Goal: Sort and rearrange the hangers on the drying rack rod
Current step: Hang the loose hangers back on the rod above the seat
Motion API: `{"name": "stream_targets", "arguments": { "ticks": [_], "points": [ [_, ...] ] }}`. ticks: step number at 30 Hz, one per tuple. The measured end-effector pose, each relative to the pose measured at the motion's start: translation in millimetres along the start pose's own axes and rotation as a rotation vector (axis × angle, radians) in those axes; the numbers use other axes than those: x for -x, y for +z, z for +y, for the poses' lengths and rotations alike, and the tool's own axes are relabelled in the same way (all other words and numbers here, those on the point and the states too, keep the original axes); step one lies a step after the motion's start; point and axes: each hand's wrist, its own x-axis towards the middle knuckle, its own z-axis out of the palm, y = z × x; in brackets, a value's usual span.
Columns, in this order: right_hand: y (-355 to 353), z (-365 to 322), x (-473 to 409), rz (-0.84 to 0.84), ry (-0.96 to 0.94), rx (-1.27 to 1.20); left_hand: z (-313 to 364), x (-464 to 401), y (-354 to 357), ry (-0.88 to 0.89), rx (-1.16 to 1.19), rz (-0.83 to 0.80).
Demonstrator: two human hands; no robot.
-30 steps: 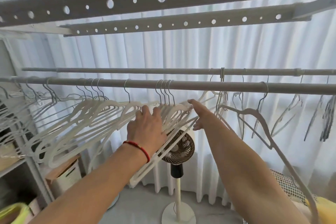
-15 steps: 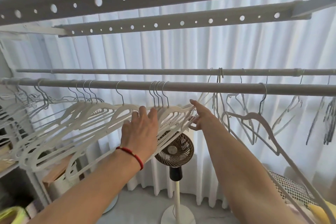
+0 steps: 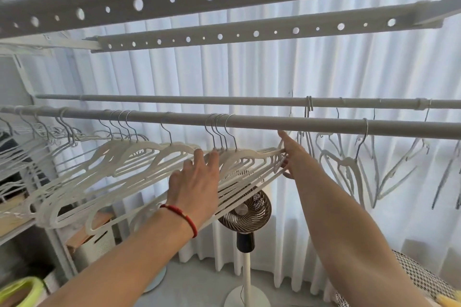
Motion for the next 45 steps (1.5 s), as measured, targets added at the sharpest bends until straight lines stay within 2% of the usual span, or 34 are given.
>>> {"name": "stream_targets", "arguments": {
  "ticks": [2, 7, 11, 17, 18, 20, 22, 23, 24, 25, 27, 31, 33, 37, 41, 43, 45],
  "points": [
    [-7, 4, 0, -0.033, 0.036, 0.044, 0, 0, 0, -0.004, 0.005, 0.0],
    [-14, 23, -6, -0.141, 0.355, -0.006, -6, 3, -1, -0.002, -0.019, -0.014],
    [-21, 64, -13, -0.131, 0.52, -0.122, -13, 7, -2, -0.007, -0.032, -0.02],
    [-38, 170, -15, -0.028, 0.606, 0.018, -26, 17, 1, -0.002, 0.01, -0.079],
    [-42, 188, -10, -0.028, 0.613, 0.029, -28, 19, 0, 0.008, -0.016, -0.051],
    [-48, 222, 0, -0.051, 0.614, 0.04, -31, 25, 0, 0.102, -0.093, 0.146],
    [-51, 250, 11, -0.089, 0.593, 0.012, -24, 36, 8, 0.326, -0.037, 0.445],
    [-52, 261, 17, -0.114, 0.579, 0.0, -18, 43, 15, 0.452, 0.05, 0.542],
    [-52, 269, 28, -0.136, 0.573, -0.004, -10, 51, 23, 0.564, 0.144, 0.556],
    [-51, 274, 39, -0.159, 0.565, 0.001, -2, 60, 35, 0.644, 0.221, 0.495],
    [-49, 278, 68, -0.22, 0.545, 0.005, 14, 78, 69, 0.687, 0.296, 0.249],
    [-52, 278, 128, -0.372, 0.551, -0.005, 27, 104, 146, 0.363, 0.428, -0.457],
    [-64, 280, 157, -0.469, 0.566, -0.027, 25, 119, 175, 0.303, 0.525, -0.681],
    [-105, 301, 204, -0.681, 0.544, 0.027, 6, 145, 204, 0.321, 0.532, -0.84],
    [-135, 316, 239, -0.855, 0.488, 0.043, -9, 160, 192, 0.413, 0.371, -0.772],
    [-140, 318, 249, -0.864, 0.463, 0.096, -18, 163, 176, 0.455, 0.373, -0.761],
    [-143, 316, 255, -0.77, 0.416, 0.195, -32, 165, 153, 0.466, 0.408, -0.844]
  ]
}}
